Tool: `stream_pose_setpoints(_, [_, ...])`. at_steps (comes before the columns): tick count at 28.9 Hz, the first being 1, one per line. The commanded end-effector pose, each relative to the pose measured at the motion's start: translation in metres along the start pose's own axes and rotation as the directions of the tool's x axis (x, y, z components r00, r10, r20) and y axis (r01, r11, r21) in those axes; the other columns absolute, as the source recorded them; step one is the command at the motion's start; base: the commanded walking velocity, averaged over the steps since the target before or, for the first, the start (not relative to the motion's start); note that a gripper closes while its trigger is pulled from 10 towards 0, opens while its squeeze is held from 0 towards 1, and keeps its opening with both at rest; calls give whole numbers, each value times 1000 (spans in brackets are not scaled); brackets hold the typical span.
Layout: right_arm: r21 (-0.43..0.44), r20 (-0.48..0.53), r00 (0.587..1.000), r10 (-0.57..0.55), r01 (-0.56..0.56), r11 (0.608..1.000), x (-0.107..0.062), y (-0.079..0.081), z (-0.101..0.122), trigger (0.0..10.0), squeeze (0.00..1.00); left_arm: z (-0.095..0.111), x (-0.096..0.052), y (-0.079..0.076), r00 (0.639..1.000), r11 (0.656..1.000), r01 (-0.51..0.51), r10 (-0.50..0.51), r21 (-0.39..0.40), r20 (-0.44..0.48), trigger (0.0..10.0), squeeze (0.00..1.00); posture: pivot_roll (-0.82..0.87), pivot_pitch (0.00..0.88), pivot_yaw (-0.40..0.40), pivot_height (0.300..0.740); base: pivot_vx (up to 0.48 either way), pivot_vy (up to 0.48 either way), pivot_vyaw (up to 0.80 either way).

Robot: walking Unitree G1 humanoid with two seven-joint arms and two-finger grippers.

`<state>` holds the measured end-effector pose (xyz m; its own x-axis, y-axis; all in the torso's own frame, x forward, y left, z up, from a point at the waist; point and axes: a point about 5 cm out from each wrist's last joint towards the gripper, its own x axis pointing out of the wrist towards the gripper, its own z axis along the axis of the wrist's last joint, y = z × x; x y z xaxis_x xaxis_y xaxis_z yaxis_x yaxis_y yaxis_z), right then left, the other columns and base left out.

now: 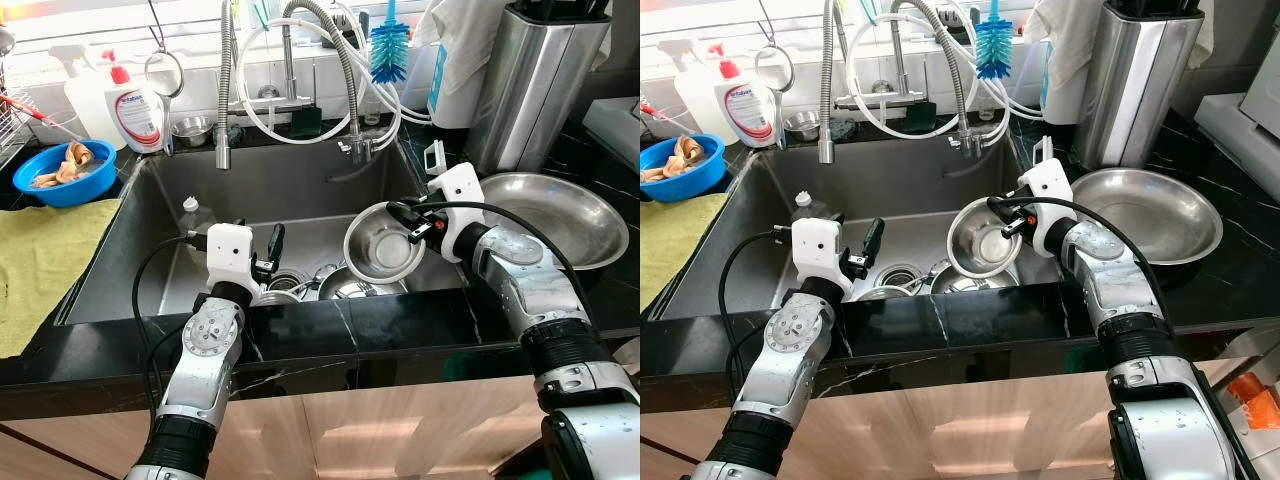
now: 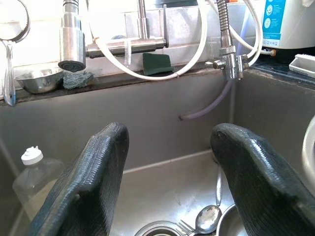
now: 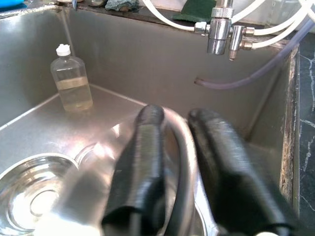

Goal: Kitchen organization

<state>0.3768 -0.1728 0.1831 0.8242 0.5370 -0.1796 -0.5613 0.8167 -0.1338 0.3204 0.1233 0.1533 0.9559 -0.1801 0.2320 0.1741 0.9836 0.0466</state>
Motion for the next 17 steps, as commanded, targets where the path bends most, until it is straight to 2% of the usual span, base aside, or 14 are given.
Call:
stream_pose_setpoints(1, [-17, 18, 1000, 17, -17, 1000, 4, 2, 7, 10000, 1000, 3, -1, 5, 1000, 1000, -20, 20, 4, 16, 10000, 0, -101, 0, 47, 740, 0, 0, 0])
stream_pose_setpoints(7, [-22, 12, 1000, 20, -20, 1000, 4, 3, 6, 10000, 1000, 3, -2, 6, 1000, 1000, -19, 19, 5, 15, 10000, 0, -99, 0, 48, 740, 0, 0, 0])
stream_pose_setpoints(8, [-26, 15, 1000, 16, -15, 1000, 4, 3, 7, 10000, 612, 3, -2, 6, 1000, 1000, -19, 18, 5, 15, 10000, 0, -99, 0, 48, 740, 0, 0, 0])
stream_pose_setpoints(9, [-28, 17, 1000, 13, -13, 1000, 4, 3, 7, 10000, 612, 3, -2, 6, 1000, 1000, -18, 18, 6, 14, 10000, 0, -99, 0, 48, 740, 0, 0, 0])
stream_pose_setpoints(10, [-28, 33, 999, -1, 2, 1000, 4, 2, 9, 10000, 0, 3, -2, 6, 1000, 1000, -18, 18, 6, 15, 10000, 0, -98, 0, 49, 740, 0, 0, 0])
stream_pose_setpoints(13, [-43, 122, 989, -78, 84, 996, -1, -2, 25, 10000, 0, 3, -2, 6, 1000, 1000, -19, 19, 8, 14, 10000, 0, -96, 0, 49, 740, 0, 0, 0])
stream_pose_setpoints(15, [-48, 191, 965, -179, 192, 980, -9, -8, 37, 10000, 0, 3, -2, 6, 1000, 1000, -20, 20, 10, 15, 10000, 0, -97, 0, 51, 740, 0, 0, 0])
stream_pose_setpoints(17, [-58, 218, 948, -231, 249, 967, -15, -11, 41, 10000, 0, 3, -2, 6, 1000, 1000, -20, 20, 10, 15, 10000, 0, -99, 0, 51, 740, 0, 0, 0])
